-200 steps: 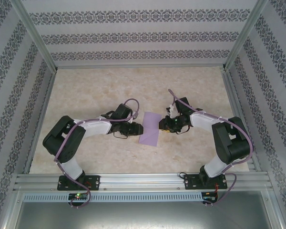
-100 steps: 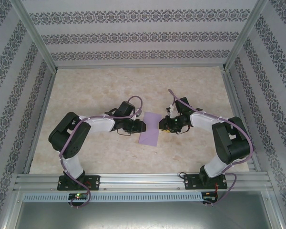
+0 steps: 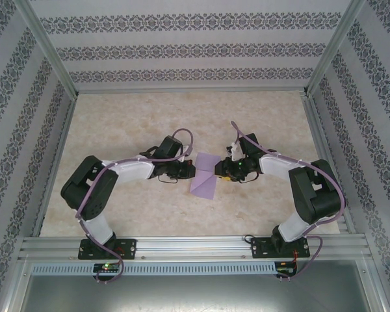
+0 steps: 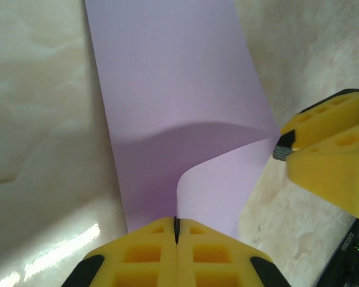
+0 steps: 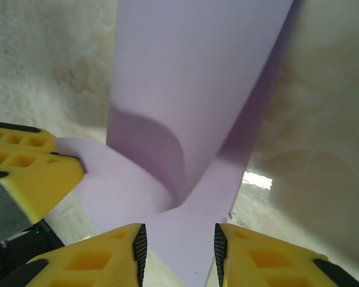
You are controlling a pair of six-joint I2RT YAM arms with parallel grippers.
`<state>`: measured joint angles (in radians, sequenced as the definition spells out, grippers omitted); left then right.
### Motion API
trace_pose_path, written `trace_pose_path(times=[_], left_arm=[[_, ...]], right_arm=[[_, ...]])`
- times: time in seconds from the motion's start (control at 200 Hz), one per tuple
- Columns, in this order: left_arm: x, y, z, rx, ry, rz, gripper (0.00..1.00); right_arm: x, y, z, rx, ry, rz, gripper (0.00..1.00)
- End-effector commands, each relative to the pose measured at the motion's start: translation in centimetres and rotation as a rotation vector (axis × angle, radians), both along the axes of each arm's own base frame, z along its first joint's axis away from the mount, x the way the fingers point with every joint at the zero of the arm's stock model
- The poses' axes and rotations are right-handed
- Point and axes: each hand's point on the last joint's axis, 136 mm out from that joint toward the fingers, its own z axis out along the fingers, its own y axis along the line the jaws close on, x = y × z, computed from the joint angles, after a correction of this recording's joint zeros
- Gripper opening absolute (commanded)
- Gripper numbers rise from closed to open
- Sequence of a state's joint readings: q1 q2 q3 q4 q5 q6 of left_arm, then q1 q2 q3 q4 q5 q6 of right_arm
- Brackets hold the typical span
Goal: Fold a paper plane with a square sheet of paper (fold left side to right side)
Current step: Turn over the paper at the center of the table.
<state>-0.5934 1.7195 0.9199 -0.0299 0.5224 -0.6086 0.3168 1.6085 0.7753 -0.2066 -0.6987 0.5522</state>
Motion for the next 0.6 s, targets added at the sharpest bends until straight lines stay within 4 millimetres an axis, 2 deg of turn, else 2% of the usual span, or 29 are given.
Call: trace_pose_path(times=[0.0,0.185,0.27,0.595], left_arm=[[-0.1,1.6,0.6,0.029,-0.031,0.024,0.0],[-0.2,1.5,0.8,0.018,-0.031,0.022,0.01],[-0.2,1.4,0.8,0.015,-0.032,0.022,0.01],[-0.1,1.3,0.6,0.009,-0.024,0.023,0.02]], right_arm=[[0.4,1.1,1.6,0.092,-0.026,-0.003,0.38],[0.8,2.1,2.2,0.162,-0.025,-0.005,0.42],[0.8,2.4,1.8,0.165,-0.003,-0.011,0.44],[1.2,4.5,1.1,0.179,0.033,0.015,0.41]])
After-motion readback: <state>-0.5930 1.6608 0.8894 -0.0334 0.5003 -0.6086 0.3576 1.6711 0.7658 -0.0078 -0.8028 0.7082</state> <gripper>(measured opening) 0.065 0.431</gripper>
